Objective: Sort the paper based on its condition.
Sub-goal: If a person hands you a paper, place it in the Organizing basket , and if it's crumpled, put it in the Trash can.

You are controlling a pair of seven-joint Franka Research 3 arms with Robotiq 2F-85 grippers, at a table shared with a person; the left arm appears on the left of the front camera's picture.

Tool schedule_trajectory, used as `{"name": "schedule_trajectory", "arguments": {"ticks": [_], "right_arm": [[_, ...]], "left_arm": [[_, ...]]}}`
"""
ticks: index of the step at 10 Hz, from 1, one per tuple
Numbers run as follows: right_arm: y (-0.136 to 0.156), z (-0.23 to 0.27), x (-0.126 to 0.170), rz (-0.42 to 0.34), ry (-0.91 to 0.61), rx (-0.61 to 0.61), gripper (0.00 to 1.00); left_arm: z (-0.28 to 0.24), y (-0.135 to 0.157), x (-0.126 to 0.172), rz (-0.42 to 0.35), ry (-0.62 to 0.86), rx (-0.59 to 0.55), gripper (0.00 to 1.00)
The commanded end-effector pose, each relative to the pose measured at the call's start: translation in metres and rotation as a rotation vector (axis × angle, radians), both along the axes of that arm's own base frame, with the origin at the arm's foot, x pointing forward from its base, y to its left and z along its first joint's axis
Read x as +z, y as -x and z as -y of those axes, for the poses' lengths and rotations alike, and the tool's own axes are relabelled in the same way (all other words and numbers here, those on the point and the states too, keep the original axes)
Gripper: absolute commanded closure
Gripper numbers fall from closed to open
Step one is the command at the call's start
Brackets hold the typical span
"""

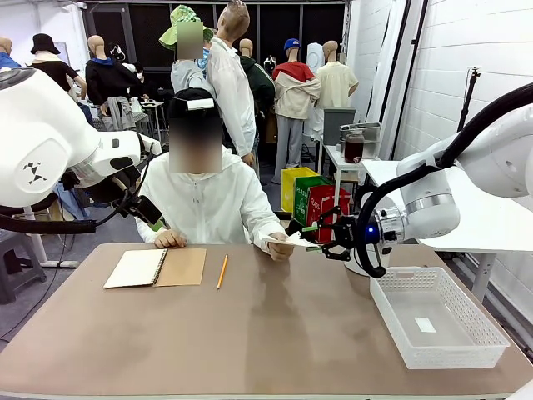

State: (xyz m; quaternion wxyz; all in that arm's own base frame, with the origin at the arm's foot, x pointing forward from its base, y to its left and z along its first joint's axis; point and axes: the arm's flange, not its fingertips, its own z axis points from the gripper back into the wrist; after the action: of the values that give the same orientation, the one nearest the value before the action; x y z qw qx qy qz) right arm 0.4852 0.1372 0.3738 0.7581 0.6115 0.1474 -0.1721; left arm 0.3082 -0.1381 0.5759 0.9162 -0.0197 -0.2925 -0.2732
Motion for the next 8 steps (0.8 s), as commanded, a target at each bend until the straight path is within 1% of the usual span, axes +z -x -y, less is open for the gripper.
{"name": "schedule_trajectory", "arguments": {"ticks": [1,2,3,8], "right_arm": [[-0.008,-0.001,-0.006,-0.062,0.04,0.002,0.66],[-0.008,-0.001,-0.009,-0.071,0.047,-0.005,0.85],[-0.008,-0.001,-0.012,-0.085,0.056,-0.005,0.98],[-0.01,-0.004,-0.017,-0.097,0.066,-0.011,1.0]], "left_arm": [[-0.001,0.0,0.0,-0.001,0.001,0.0,0.0],[-0.001,0.0,0.0,-0.001,0.001,0.0,0.0],[-0.001,0.0,0.0,-0.001,0.001,0.0,0.0],[-0.001,0.0,0.0,-0.001,0.001,0.0,0.0]]}}
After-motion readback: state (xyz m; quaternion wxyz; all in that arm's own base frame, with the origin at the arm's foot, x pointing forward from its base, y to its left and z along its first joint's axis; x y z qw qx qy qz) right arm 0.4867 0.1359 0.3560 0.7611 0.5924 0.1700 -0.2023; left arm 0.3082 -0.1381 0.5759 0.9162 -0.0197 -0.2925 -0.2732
